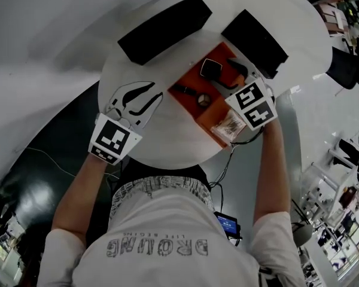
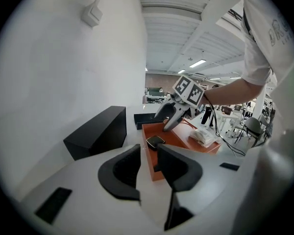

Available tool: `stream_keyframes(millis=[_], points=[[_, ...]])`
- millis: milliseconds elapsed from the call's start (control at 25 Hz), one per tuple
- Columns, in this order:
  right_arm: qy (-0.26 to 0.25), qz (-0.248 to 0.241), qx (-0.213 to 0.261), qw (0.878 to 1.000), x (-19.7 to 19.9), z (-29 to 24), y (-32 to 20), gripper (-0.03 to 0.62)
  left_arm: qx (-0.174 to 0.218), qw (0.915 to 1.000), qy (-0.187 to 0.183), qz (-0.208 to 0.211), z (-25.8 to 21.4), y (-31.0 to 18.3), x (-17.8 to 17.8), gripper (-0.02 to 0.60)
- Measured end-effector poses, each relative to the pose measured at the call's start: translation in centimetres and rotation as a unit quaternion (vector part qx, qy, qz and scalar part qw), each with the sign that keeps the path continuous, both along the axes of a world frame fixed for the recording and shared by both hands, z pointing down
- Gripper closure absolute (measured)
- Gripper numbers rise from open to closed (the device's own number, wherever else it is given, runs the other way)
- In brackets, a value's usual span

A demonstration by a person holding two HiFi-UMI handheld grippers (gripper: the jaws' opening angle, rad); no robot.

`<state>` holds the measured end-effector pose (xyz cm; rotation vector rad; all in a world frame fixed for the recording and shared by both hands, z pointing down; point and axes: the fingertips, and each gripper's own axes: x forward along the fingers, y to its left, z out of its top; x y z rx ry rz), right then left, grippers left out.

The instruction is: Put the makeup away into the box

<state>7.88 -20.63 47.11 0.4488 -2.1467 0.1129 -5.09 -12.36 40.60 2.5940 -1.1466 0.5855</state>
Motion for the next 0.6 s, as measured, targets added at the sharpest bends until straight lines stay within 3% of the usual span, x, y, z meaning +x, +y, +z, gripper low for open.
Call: stream_keyframes(millis=[360, 600], points=[[-0.114, 0.079, 0.025, 0.99, 2.0, -4.1, 2.0, 0.35, 0.038, 0.9992, -0.009, 0.008, -3.0, 0.6, 1.9, 0.462], [-0.155, 0.122, 0.04, 0.98, 3.1, -6.8, 3.9, 0.368, 0.058, 0.9982, -0.007, 0.017, -5.3, 1.0, 2.6, 0.462]])
